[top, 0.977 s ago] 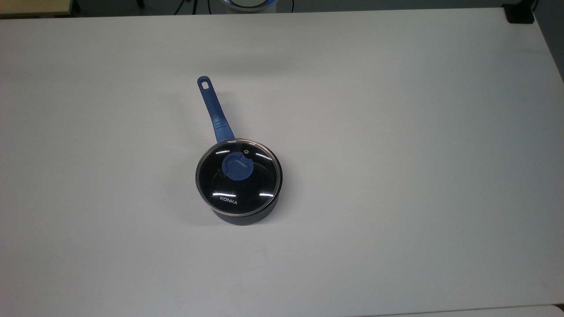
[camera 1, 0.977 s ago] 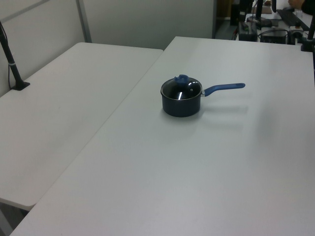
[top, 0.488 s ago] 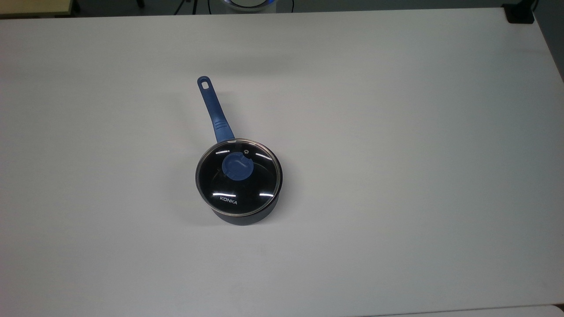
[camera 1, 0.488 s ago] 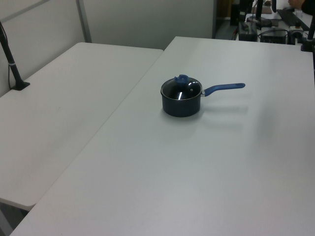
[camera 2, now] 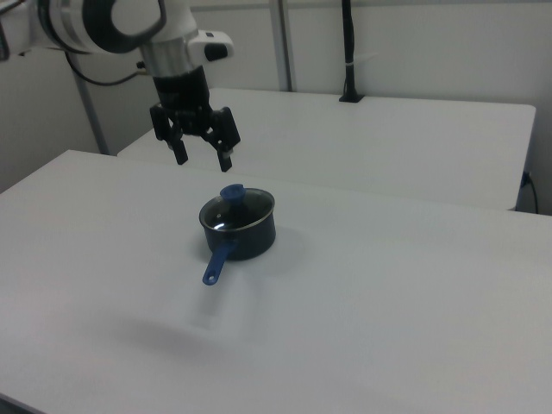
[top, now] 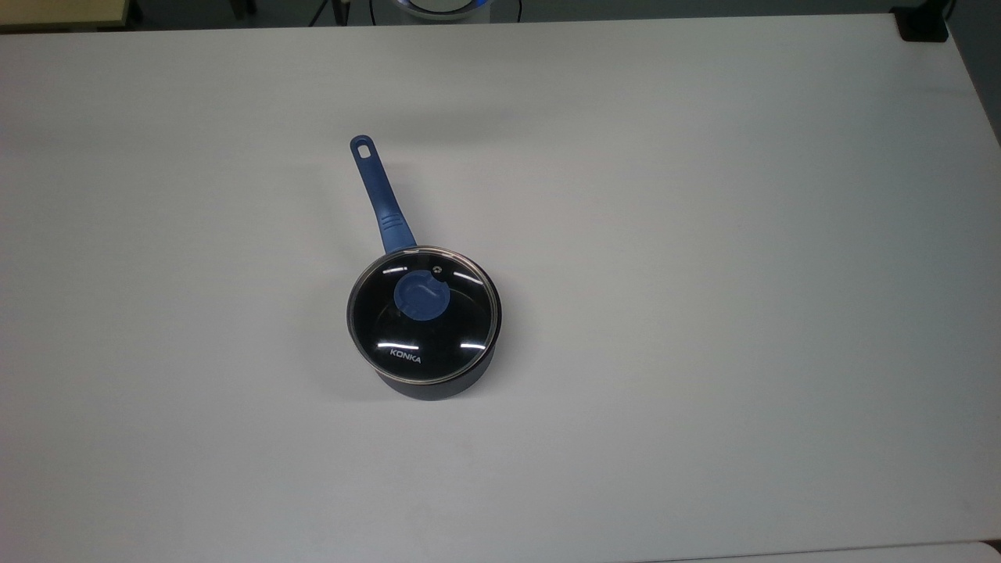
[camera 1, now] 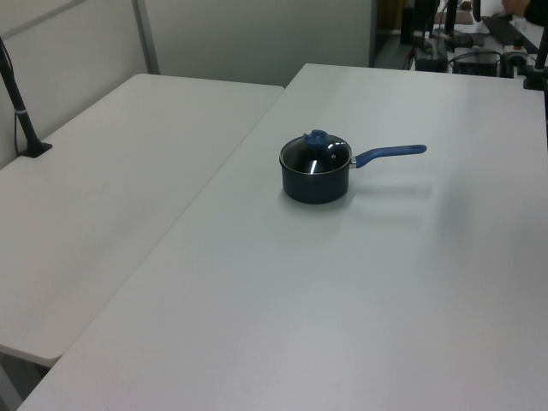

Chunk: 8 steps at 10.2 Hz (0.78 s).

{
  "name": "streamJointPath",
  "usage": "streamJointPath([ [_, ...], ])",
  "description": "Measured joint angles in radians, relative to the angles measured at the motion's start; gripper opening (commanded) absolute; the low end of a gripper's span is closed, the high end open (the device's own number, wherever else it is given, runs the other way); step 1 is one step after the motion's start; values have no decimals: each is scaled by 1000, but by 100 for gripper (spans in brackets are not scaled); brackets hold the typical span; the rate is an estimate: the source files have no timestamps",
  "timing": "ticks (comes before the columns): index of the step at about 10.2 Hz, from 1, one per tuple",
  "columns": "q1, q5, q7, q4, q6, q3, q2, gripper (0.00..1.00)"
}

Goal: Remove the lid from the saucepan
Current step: 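Lower the open gripper onto the blue knob of the glass lid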

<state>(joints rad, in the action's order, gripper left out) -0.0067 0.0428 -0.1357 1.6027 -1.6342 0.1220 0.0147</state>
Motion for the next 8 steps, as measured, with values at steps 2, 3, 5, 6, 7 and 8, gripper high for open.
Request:
streamJointPath([
  [2, 4, -8, 62, -4, -76, -7, -70, 98],
  [3, 9, -14, 144, -4, -162, -24, -118, 98],
  [5, 17, -17, 377, -6, -342, -69, -228, 100],
  [6, 20, -19, 494, -7, -434, -90, -278, 100],
  [7, 30, -18, 590, -17, -500, -102, -327, 100],
  [8, 48, -19, 657, -31, -553, -105, -369, 100],
])
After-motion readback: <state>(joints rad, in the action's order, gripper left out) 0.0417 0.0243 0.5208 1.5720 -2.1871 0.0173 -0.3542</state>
